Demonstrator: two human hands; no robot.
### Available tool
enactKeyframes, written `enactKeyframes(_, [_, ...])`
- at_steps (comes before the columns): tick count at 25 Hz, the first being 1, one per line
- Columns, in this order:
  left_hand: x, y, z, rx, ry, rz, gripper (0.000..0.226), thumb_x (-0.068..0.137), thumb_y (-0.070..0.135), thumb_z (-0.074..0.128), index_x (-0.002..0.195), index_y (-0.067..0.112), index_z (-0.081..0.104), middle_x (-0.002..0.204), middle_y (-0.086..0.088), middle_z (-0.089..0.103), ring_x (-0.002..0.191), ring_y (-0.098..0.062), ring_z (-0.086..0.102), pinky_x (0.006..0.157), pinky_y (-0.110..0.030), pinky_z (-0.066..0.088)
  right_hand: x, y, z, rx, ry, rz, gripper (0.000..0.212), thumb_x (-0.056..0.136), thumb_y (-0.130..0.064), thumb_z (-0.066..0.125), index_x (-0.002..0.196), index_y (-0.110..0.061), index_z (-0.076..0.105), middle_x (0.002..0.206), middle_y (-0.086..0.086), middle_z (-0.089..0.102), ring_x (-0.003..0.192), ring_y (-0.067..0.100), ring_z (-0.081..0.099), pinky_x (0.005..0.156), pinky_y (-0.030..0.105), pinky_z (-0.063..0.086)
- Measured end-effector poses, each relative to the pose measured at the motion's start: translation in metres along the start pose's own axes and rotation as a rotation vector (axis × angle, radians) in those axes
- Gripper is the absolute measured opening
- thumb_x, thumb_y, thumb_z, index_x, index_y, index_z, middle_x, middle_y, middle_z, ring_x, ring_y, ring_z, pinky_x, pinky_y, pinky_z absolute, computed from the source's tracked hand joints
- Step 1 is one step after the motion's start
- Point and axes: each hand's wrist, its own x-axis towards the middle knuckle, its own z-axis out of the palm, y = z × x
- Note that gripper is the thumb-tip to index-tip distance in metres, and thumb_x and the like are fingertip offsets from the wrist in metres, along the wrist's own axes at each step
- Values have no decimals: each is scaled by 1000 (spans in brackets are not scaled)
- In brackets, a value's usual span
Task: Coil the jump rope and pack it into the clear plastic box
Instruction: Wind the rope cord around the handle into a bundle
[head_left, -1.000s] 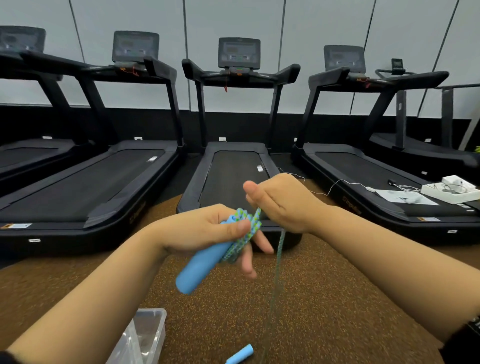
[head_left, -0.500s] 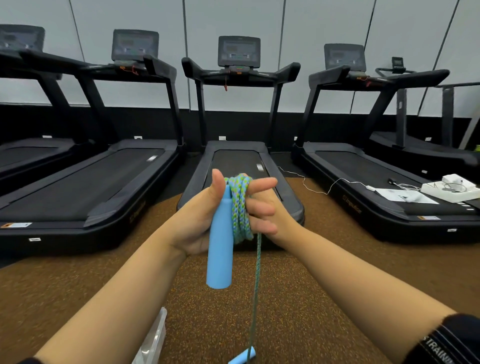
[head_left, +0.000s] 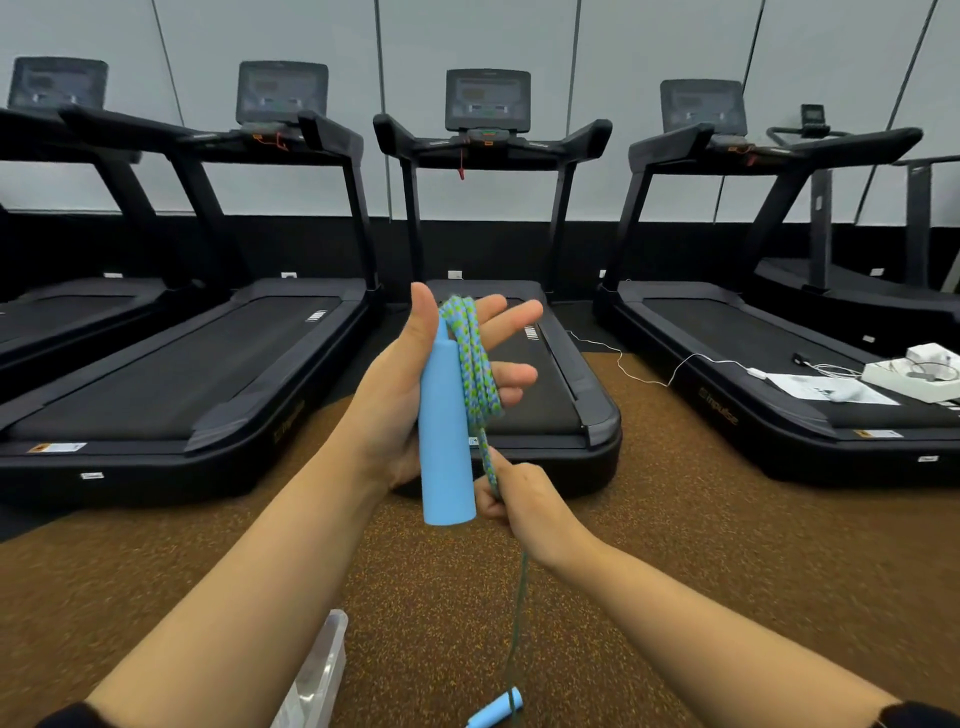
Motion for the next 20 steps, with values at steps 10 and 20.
enactKeyframes(10, [3, -8, -9, 7, 116, 31, 72, 74, 56, 38, 126, 7, 49, 89, -8, 77, 87, -21, 74, 78, -30, 59, -35, 9, 14, -53, -132, -32, 57, 104, -30, 20, 48, -24, 33, 41, -11, 36, 45, 5, 31, 53, 16, 28])
enactKeyframes(20, [-5, -24, -24, 625, 30, -167, 52, 74, 48, 54, 115, 18, 61, 110, -5, 72, 101, -8, 69, 89, -16, 53, -37, -36, -28, -432, -55, -333, 55, 94, -45, 27, 50, -16, 41, 47, 6, 39, 46, 17, 36, 53, 38, 32])
